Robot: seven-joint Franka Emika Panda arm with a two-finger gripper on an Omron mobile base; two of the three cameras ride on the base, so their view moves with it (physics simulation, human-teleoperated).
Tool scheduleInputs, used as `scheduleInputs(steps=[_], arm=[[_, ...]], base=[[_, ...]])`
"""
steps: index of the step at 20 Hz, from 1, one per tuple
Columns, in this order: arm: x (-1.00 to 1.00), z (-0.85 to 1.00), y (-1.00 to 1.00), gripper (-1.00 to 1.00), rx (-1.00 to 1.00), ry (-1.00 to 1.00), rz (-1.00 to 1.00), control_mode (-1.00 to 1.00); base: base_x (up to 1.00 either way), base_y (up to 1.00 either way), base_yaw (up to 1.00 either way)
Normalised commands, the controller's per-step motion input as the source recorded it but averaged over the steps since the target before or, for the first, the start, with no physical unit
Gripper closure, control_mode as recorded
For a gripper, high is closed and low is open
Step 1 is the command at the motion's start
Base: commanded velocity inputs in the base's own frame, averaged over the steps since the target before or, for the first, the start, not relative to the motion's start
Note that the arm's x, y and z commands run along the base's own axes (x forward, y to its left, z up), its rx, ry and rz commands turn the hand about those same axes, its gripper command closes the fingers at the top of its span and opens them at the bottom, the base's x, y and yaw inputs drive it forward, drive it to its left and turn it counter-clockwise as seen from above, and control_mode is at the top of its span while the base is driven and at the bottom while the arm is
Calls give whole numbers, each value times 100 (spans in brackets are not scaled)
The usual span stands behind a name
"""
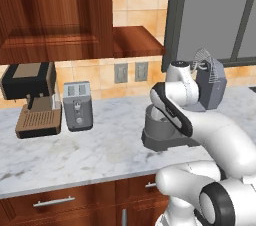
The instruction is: Add butter and sugar cubes to the stand mixer bowl and then turn on the stand mixer to begin making frosting.
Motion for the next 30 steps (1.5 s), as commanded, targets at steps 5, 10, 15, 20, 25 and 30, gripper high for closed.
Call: scheduleInputs(steps=[5,10,15,20,25,30], arm=[[-18,53,0,-100,1,-4,0,-100],[-80,99,-2,-100,4,-15,0,-100],[-100,74,-33,-100,6,-13,0,-100],[-98,44,-95,-100,14,-8,0,-100],[-22,16,-100,-100,22,-1,-1,-100],[50,7,-91,-100,29,0,0,-100]], base=[[0,0,0],[0,0,0],[0,0,0],[0,0,0],[0,0,0],[0,0,0]])
